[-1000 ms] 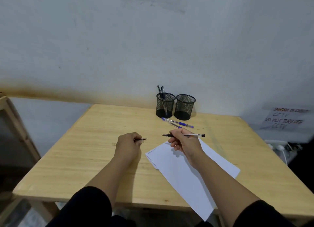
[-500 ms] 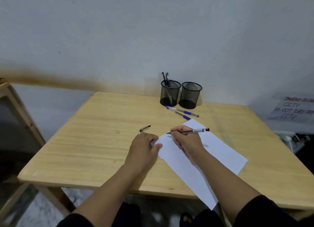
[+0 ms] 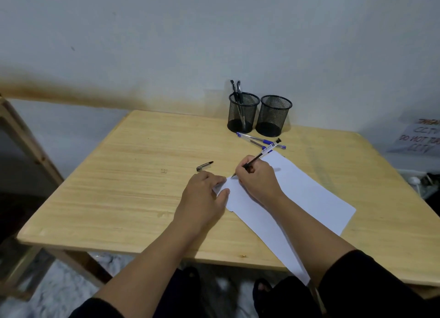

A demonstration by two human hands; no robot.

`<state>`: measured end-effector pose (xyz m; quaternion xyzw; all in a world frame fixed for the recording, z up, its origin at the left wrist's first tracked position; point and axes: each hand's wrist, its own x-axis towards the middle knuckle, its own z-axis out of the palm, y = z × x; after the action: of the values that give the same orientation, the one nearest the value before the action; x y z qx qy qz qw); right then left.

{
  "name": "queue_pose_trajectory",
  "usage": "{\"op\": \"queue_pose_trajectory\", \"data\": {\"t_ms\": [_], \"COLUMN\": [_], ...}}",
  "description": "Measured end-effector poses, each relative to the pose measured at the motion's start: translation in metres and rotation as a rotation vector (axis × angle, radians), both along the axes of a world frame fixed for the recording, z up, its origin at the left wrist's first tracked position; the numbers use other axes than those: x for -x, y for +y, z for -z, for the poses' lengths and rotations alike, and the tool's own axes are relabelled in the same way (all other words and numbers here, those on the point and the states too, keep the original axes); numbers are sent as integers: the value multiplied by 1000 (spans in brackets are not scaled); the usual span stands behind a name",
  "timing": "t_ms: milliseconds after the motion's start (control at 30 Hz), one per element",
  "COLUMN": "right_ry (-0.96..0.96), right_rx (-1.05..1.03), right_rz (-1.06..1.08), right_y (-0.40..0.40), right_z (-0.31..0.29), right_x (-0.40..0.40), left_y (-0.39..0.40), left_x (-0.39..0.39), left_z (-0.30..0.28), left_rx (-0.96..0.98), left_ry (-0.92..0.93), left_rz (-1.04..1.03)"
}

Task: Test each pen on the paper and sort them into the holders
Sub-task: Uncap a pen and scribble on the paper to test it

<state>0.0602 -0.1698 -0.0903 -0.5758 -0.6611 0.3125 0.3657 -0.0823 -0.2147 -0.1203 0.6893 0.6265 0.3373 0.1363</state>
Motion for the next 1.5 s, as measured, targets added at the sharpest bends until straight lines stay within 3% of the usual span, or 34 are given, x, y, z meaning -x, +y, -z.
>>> {"op": "queue_pose_trajectory", "data": {"t_ms": [1500], "right_ry": [-33], "right_rx": [-42], "right_rz": [46], "right_y": [3], "right_z": [5], "right_x": [3], "left_y": [-2], "left_x": [-1], "left_z": [-2], "left_rx": [10], "left_ry": [25], "left_rz": [-2]}}
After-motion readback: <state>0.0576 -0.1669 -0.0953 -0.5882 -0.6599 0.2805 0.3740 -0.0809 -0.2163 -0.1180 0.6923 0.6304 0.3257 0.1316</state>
